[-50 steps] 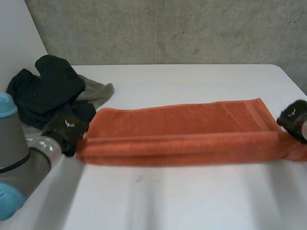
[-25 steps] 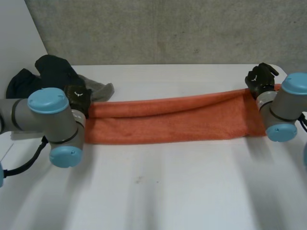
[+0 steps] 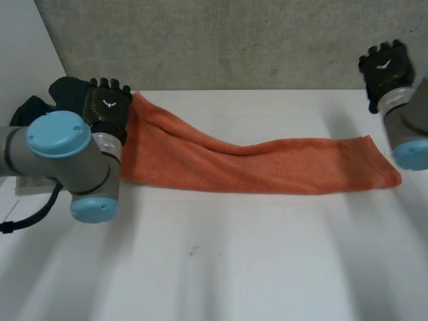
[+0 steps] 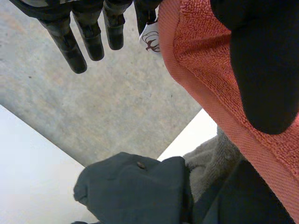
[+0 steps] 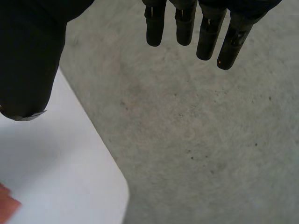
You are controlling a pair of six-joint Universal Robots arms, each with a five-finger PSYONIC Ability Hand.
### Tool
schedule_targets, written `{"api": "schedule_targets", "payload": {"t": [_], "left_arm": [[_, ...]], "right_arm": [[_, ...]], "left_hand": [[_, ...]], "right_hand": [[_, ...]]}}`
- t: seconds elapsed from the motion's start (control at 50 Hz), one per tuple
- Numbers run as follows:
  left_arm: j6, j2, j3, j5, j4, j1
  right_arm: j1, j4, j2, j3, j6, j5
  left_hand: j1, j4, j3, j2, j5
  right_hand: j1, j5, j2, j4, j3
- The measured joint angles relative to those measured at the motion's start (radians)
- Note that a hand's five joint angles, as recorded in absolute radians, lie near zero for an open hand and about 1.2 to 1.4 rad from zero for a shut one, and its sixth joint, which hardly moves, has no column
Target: Fold the laundry.
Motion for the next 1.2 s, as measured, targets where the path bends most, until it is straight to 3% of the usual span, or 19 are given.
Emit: {"api": "schedule_targets", "payload": {"t": [0.06, 0.08, 0.22, 0.3, 0.32, 0.4, 0.42, 0.5, 0.66, 0.94, 1.08, 1.2], "left_arm": [[0.000, 0.044, -0.043, 0.003, -0.003, 0.000], [0.001, 0.095, -0.105, 0.007, -0.007, 0.000], [0.004, 0.173, -0.249, 0.018, -0.034, -0.002], [0.004, 0.182, -0.284, 0.021, -0.046, 0.001], [0.004, 0.181, -0.286, 0.021, -0.050, 0.006], [0.003, 0.171, -0.265, 0.022, -0.052, 0.021], [0.003, 0.167, -0.257, 0.023, -0.052, 0.024], [0.004, 0.121, -0.179, 0.024, -0.053, 0.045], [0.001, 0.049, -0.078, 0.029, -0.100, 0.050], [-0.080, 0.140, -0.206, 0.197, -0.299, 0.035], [-0.106, 0.159, -0.221, 0.208, -0.308, 0.039], [-0.096, 0.079, -0.154, 0.201, -0.252, 0.050]], "right_arm": [[-0.021, 0.049, -0.062, 0.044, 0.070, -0.025], [-0.063, 0.139, -0.136, 0.115, 0.139, -0.071], [-0.153, 0.293, -0.218, 0.267, 0.158, -0.163], [-0.191, 0.319, -0.235, 0.331, 0.149, -0.197], [-0.205, 0.323, -0.239, 0.354, 0.146, -0.210], [-0.225, 0.322, -0.241, 0.385, 0.142, -0.231], [-0.228, 0.321, -0.241, 0.391, 0.141, -0.235], [-0.232, 0.318, -0.240, 0.404, 0.141, -0.243], [-0.227, 0.318, -0.239, 0.423, 0.142, -0.243], [-0.230, 0.315, -0.247, 0.483, 0.143, -0.270], [-0.228, 0.315, -0.249, 0.491, 0.142, -0.274], [-0.224, 0.315, -0.249, 0.502, 0.141, -0.273]], "left_hand": [[0.000, 0.000, 0.000, 0.000, 0.000], [0.000, 0.000, 0.000, 0.000, 0.000], [0.003, 0.003, 0.001, 0.003, 0.000], [0.181, 0.161, 0.155, 0.172, 0.151], [0.337, 0.303, 0.293, 0.302, 0.288], [0.403, 0.374, 0.364, 0.373, 0.357], [0.399, 0.389, 0.379, 0.386, 0.371], [-0.003, 0.028, 0.029, 0.034, 0.019], [-0.011, 0.005, 0.005, 0.003, -0.003], [-0.011, 0.005, 0.005, 0.003, -0.003], [-0.011, 0.005, 0.005, 0.003, -0.003], [-0.011, 0.005, 0.005, 0.003, -0.002]], "right_hand": [[0.000, 0.000, 0.000, 0.000, 0.000], [0.000, 0.000, 0.000, 0.000, 0.000], [0.000, 0.000, 0.000, 0.000, 0.000], [0.000, 0.000, 0.000, 0.000, 0.000], [0.000, 0.000, 0.000, 0.000, 0.000], [0.000, 0.000, 0.000, 0.000, 0.000], [0.000, 0.000, 0.000, 0.000, 0.000], [0.000, 0.000, 0.000, 0.000, 0.000], [0.000, 0.000, 0.000, 0.000, 0.000], [0.000, 0.000, 0.000, 0.000, 0.000], [0.000, 0.000, 0.000, 0.000, 0.000], [0.000, 0.000, 0.000, 0.000, 0.000]]}}
